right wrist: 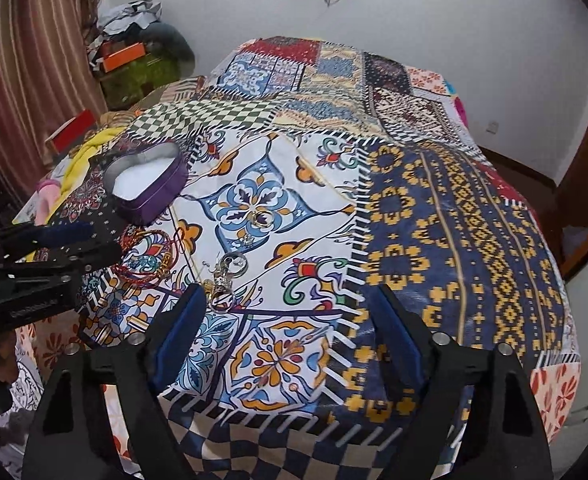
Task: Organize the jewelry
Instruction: 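Lower the left tool toward the red and gold bracelets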
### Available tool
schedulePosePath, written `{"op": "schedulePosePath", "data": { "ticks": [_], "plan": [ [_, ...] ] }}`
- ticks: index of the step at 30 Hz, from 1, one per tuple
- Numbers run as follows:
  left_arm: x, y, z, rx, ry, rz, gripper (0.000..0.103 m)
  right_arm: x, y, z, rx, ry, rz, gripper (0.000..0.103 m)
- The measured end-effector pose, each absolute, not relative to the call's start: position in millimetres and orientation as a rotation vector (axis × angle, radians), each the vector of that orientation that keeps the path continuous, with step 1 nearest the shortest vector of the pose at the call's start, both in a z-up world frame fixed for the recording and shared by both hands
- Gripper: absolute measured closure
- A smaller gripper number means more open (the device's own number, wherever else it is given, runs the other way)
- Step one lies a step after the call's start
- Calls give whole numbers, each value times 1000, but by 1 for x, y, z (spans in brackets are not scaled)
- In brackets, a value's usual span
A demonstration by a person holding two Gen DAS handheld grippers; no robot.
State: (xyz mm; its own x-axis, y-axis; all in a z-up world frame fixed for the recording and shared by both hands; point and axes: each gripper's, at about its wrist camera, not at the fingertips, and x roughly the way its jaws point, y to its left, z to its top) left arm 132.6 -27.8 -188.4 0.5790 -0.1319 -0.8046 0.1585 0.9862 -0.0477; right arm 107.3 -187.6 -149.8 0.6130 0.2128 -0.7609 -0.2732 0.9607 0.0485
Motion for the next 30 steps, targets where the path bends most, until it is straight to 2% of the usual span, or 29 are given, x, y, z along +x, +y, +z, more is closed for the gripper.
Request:
{"op": "schedulePosePath", "data": {
  "ticks": [2,7,14,30],
  "plan": [
    [134,-33,-191,33,946,-201,67,109,-186,-152,-72,874,291,27],
    [138,-42,-195,33,959,-266,78,113,-183,-155,-56,900,328,33],
    [148,-49,-207,48,991,-324,78,115,-178,-158,-55,921,366,33],
    [146,-34,-198,-16,1002,-306,78,113,-173,-159,-62,935,379,33]
  ]
}}
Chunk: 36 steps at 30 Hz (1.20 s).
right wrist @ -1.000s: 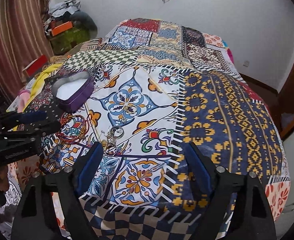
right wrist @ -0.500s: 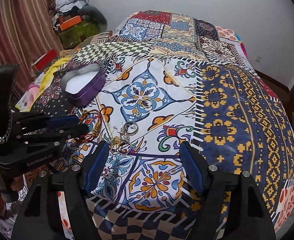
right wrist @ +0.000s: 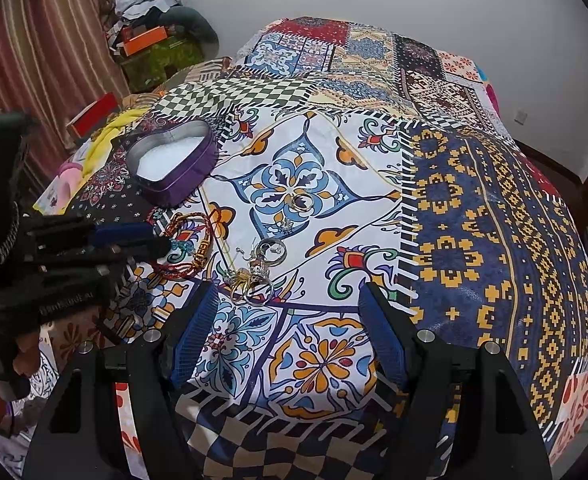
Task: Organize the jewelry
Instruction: 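Lower the left tool toward the red and gold bracelets, then grasp the red beaded bracelet with the left gripper and lift it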
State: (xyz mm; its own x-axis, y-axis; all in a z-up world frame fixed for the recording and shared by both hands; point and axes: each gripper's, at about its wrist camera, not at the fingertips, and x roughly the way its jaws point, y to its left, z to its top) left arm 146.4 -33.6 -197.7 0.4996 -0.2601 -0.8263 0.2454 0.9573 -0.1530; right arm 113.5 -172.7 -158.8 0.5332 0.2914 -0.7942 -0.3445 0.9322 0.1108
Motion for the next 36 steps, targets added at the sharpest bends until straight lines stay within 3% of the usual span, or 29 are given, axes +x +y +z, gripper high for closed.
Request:
{"op": "schedulePosePath", "data": {
  "ticks": [9,14,26,36],
  "plan": [
    [170,-26,-203,-62,1027,-302,78,113,-171,-158,-54,937,380,33],
    [179,-35,-216,-44,1012,-291,95,115,-173,-158,-48,940,371,33],
    [161,-12,-177,-188,933,-321,97,116,-166,-151,-36,933,389,33],
    [132,25,-160,-153,875,-213,97,125,-124,-147,-77,916,467,33]
  ]
}}
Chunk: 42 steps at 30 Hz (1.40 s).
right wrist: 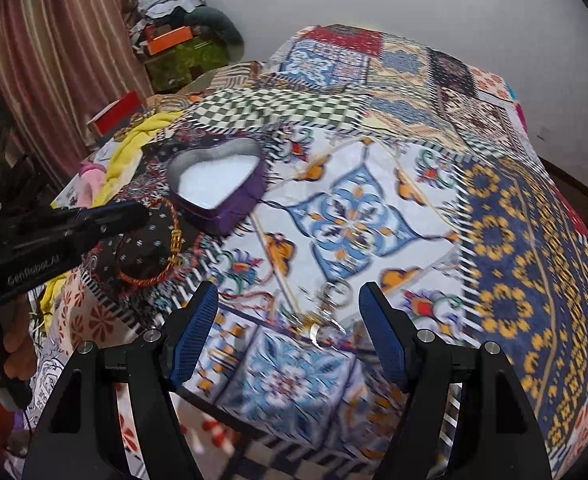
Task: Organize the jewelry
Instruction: 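Grasp the red beaded bracelet with the left gripper and lift it, then carry the bracelet over the purple heart tin and open the left gripper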
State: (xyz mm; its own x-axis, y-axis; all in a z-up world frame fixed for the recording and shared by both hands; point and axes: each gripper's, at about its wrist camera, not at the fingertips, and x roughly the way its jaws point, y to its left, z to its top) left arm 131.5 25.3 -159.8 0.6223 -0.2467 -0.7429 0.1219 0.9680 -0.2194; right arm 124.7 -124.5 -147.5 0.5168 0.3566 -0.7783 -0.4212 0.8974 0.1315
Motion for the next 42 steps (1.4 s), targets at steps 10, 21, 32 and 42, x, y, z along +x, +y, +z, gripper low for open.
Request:
{"op": "schedulePosePath", "data": {
  "ticks": [10,21,32,42],
  "plan": [
    [117,47,-168,-156,854,-166,97,139,-81,-168,-232,979,560,34],
    [118,48,-171,-179,858,-174,97,147,-72,-186,-298,1036,605,47],
    [116,46,-169,-195,857,-175,97,150,-65,-186,-305,1024,608,94],
    [117,45,-157,-205,834,-164,97,144,-74,-166,-291,981,617,96]
  ]
}}
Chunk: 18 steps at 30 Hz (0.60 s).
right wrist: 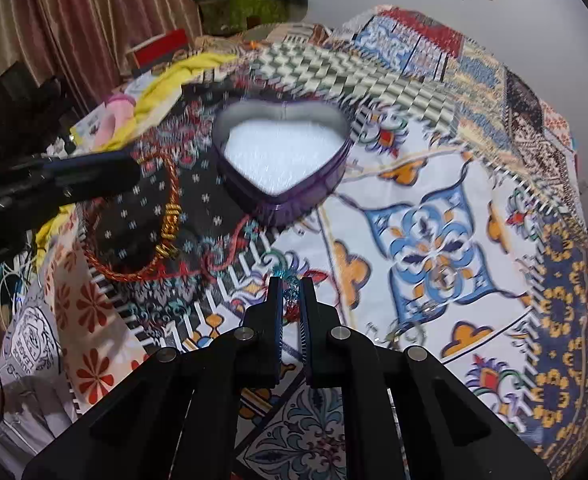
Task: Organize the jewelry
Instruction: 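Carry the bracelet over the purple heart tin and open the left gripper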
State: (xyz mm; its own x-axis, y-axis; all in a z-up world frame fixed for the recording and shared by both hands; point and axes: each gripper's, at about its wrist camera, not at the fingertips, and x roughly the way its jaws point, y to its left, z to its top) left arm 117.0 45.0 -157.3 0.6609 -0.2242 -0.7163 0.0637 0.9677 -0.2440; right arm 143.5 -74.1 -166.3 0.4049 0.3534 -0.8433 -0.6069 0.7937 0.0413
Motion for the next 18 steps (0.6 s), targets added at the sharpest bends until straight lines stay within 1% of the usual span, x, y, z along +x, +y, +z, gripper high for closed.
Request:
{"op": "schedulePosePath", "data": {
  "ticks": [18],
  "plan": [
    [131,42,-130,-178,766,-133,97,162,-92,-108,-210,847,581,96]
  ]
}}
